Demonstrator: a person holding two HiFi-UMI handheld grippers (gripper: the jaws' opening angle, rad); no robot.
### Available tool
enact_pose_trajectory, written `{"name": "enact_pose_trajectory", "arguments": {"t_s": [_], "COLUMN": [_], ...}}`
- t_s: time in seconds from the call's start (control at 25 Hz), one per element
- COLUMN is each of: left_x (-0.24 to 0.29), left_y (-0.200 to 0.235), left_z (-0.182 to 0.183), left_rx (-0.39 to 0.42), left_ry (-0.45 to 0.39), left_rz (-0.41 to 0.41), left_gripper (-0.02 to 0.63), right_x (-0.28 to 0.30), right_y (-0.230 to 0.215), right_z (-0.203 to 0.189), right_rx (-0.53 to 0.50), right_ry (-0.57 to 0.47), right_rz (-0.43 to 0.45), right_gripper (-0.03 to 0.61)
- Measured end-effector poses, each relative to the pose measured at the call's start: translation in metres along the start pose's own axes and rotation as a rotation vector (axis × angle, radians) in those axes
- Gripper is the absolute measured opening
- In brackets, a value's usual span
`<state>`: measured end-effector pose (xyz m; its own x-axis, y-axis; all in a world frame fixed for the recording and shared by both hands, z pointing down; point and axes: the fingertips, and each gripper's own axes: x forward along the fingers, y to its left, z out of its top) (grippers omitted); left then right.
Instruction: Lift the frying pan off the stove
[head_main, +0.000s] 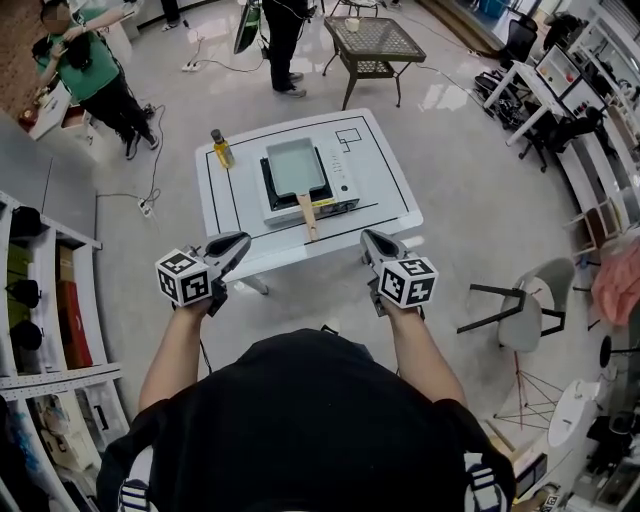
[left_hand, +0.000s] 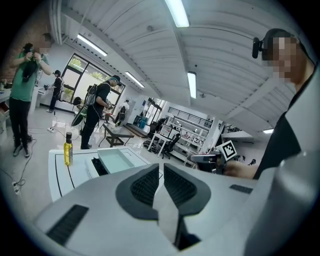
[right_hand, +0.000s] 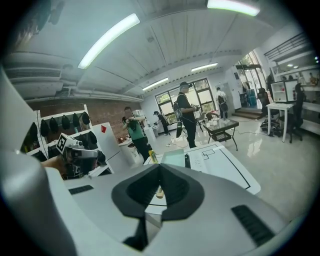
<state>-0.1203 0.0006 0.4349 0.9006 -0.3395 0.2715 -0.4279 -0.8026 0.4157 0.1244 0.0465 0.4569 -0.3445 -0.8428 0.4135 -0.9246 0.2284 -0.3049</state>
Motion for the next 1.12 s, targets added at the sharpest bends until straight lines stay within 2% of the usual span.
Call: {"name": "enact_pose_trajectory", "arguments": {"t_s": [0.56, 1.12], "left_x": [0.032, 0.061], "left_y": [-0.003, -0.002], "left_z": [0.009, 0.013], "left_rx": [-0.025, -0.047], "left_ry": [-0.019, -0.053], "left_rz": [0.076, 0.126], "left_gripper": [0.035, 0.035], "right_x": [0.021, 0.032], "right_y": [-0.034, -0.067], "right_z": [0.018, 0.032], "right_rx": [-0.026, -0.06], "right_ry": [0.034, 0.057], "right_rz": [0.091, 0.137], "right_gripper": [0.006, 0.006]}}
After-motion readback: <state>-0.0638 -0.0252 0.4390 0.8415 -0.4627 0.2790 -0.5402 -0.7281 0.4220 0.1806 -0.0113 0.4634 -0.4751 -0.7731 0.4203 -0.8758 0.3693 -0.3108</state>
